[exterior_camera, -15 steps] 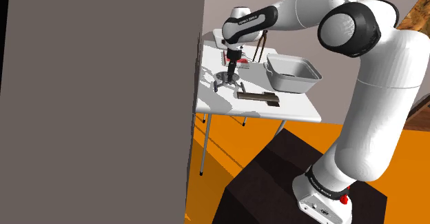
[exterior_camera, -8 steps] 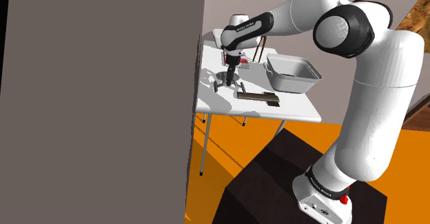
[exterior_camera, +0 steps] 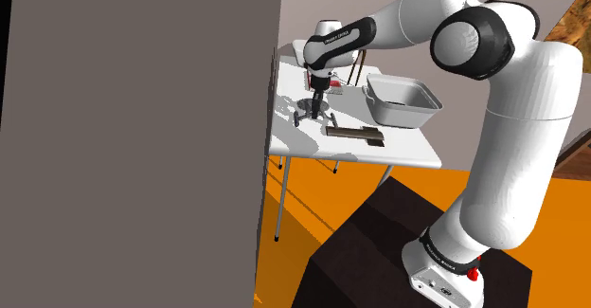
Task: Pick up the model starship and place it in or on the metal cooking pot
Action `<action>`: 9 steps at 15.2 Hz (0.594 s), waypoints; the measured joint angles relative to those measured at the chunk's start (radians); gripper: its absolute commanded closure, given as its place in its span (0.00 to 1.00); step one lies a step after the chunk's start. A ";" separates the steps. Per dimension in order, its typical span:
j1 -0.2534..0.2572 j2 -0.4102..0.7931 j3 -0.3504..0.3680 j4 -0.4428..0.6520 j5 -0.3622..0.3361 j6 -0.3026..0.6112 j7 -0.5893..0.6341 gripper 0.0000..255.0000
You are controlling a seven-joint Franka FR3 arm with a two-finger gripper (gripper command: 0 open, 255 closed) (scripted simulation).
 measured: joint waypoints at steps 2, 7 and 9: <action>0.000 0.000 0.000 0.000 0.000 0.000 0.000 1.00; 0.000 0.000 0.000 0.000 0.000 0.000 0.000 1.00; 0.000 -0.008 -0.001 0.005 -0.002 -0.013 0.001 1.00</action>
